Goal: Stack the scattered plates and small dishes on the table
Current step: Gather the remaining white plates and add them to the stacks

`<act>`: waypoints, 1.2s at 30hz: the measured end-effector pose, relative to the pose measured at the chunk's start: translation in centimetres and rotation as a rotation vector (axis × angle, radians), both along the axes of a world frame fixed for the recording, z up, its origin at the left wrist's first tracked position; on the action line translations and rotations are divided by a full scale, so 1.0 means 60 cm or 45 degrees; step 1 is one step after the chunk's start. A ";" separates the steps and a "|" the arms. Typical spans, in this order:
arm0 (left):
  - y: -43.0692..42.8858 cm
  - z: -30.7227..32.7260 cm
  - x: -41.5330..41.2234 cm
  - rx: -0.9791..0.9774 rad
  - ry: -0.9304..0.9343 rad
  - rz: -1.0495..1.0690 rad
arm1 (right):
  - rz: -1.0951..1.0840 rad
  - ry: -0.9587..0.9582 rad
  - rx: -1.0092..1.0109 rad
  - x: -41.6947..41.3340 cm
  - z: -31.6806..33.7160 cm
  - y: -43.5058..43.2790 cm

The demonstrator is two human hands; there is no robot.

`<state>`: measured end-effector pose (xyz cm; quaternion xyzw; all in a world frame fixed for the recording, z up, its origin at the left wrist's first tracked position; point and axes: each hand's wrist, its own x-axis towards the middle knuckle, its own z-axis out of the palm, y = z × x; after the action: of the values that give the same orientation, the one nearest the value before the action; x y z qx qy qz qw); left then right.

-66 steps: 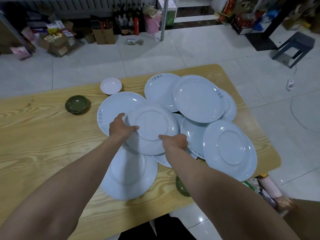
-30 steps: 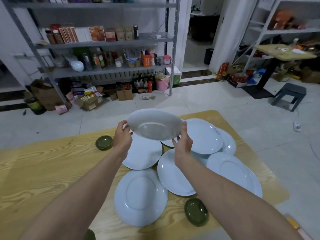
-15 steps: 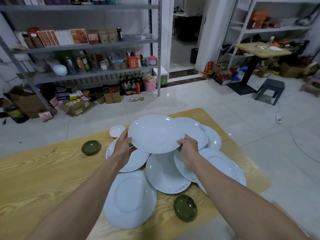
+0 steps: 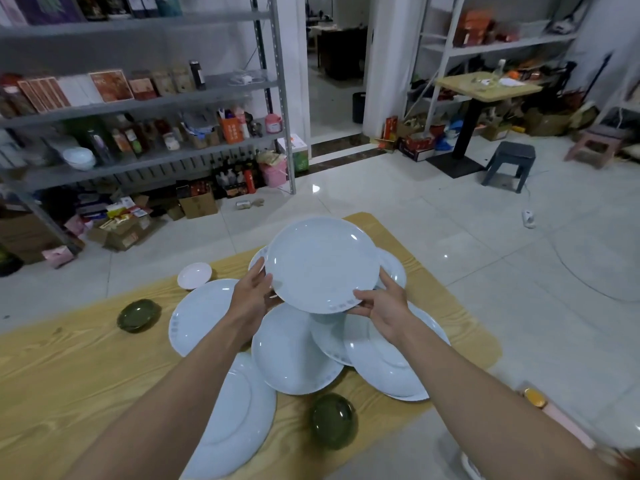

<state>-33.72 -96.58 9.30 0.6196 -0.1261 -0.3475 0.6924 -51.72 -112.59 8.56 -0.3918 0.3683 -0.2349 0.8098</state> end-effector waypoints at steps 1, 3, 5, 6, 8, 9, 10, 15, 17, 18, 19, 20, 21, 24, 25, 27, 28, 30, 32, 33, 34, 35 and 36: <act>-0.013 -0.004 -0.007 0.008 0.038 0.033 | -0.053 -0.029 0.023 -0.007 -0.002 -0.010; -0.033 -0.016 -0.019 0.037 0.085 0.079 | -0.170 -0.071 0.074 -0.021 -0.007 -0.033; -0.040 -0.034 -0.030 0.109 0.057 0.085 | -0.253 -0.108 0.101 -0.034 -0.013 -0.053; -0.042 -0.043 -0.034 0.144 0.038 0.075 | -0.286 -0.124 0.111 -0.040 -0.016 -0.062; -0.045 -0.065 -0.038 0.195 0.027 0.064 | -0.335 -0.139 0.130 -0.048 -0.020 -0.078; -0.048 -0.074 -0.038 0.214 0.035 0.066 | -0.347 -0.140 0.131 -0.051 -0.023 -0.085; -0.053 -0.083 -0.037 0.227 0.044 0.072 | -0.346 -0.137 0.125 -0.051 -0.025 -0.092; -0.086 -0.120 -0.023 0.293 0.059 0.071 | -0.354 -0.086 0.117 -0.037 -0.038 -0.123; -0.101 -0.132 -0.016 0.317 0.072 0.076 | -0.353 -0.086 0.134 -0.030 -0.046 -0.134; -0.108 -0.138 -0.012 0.328 0.081 0.077 | -0.354 -0.090 0.140 -0.026 -0.050 -0.140; -0.115 -0.145 -0.008 0.338 0.091 0.079 | -0.357 -0.090 0.145 -0.021 -0.054 -0.147; -0.121 -0.153 -0.003 0.347 0.100 0.082 | -0.364 -0.088 0.152 -0.016 -0.057 -0.155; -0.127 -0.161 0.002 0.355 0.107 0.085 | -0.374 -0.084 0.161 -0.010 -0.059 -0.162; -0.141 -0.182 0.018 0.374 0.136 0.089 | -0.394 -0.068 0.178 0.005 -0.065 -0.180; -0.146 -0.187 0.023 0.374 0.154 0.091 | -0.397 -0.071 0.182 0.009 -0.067 -0.185; -0.156 -0.193 0.028 0.358 0.188 0.091 | -0.390 -0.099 0.187 0.015 -0.069 -0.193; -0.160 -0.195 0.030 0.351 0.195 0.094 | -0.388 -0.108 0.187 0.019 -0.070 -0.197; -0.169 -0.197 0.032 0.354 0.193 0.108 | -0.397 -0.101 0.198 0.027 -0.071 -0.203; -0.174 -0.199 0.033 0.362 0.194 0.128 | -0.410 -0.087 0.214 0.034 -0.076 -0.205; -0.176 -0.199 0.034 0.371 0.190 0.140 | -0.410 -0.085 0.220 0.036 -0.079 -0.205; -0.177 -0.199 0.035 0.379 0.184 0.151 | -0.404 -0.087 0.222 0.037 -0.081 -0.205; -0.179 -0.198 0.036 0.381 0.183 0.157 | -0.399 -0.085 0.224 0.039 -0.083 -0.204; -0.180 -0.198 0.037 0.378 0.189 0.159 | -0.396 -0.078 0.228 0.041 -0.084 -0.203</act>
<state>-31.49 -107.35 -2.57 0.6944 0.0170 -0.3633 0.6209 -49.24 -124.74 3.50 -0.2490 0.4189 -0.3354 0.8063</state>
